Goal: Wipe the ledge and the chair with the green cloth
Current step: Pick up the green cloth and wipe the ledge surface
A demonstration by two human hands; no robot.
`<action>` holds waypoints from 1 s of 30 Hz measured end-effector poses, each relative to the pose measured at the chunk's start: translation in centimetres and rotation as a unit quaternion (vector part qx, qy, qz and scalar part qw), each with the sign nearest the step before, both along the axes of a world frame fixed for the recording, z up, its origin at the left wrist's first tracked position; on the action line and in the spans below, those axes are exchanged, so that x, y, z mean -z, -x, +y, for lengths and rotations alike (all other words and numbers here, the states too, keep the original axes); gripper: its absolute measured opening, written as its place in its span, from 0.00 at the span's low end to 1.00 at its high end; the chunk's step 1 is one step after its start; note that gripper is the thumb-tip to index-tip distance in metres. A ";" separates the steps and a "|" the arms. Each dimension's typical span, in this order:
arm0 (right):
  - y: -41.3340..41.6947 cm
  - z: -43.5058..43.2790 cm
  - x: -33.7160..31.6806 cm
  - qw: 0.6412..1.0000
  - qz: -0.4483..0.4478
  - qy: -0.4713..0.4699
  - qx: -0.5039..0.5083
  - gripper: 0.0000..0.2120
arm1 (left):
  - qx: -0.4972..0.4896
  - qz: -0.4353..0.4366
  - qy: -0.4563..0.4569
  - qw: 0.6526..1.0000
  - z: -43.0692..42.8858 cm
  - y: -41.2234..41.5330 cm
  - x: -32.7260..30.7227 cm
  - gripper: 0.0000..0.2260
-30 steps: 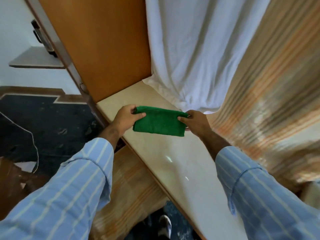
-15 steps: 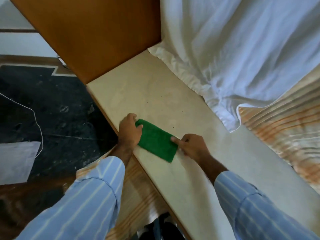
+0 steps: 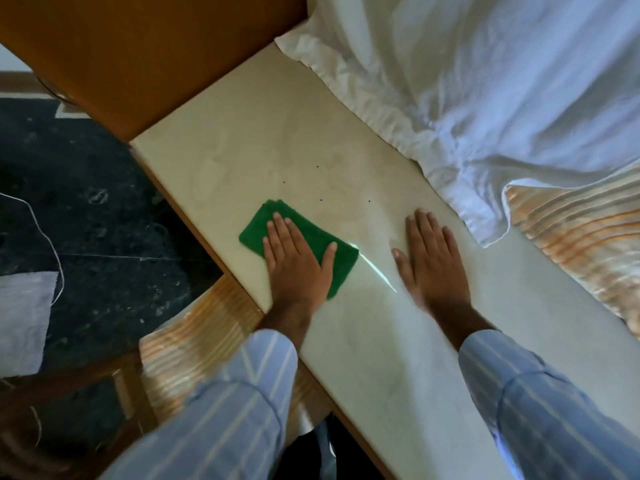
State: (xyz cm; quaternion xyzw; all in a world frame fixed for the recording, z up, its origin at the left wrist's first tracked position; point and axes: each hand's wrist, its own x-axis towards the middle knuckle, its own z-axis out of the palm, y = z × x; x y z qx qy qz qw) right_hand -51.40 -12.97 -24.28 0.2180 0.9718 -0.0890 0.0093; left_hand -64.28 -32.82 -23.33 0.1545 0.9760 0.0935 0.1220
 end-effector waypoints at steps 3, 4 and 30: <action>-0.1 0.0 0.3 1.000 0.017 -0.018 -0.001 0.33 | 0.045 -0.007 0.030 0.999 0.9 5.9 0.5 0.45; -0.1 0.0 0.6 1.000 0.022 -0.022 0.000 0.33 | 0.058 -0.003 0.035 0.998 1.5 8.1 0.7 0.45; 0.1 0.4 1.5 0.998 0.035 -0.053 0.010 0.33 | 0.269 -0.015 0.090 0.959 7.5 13.7 -0.4 0.53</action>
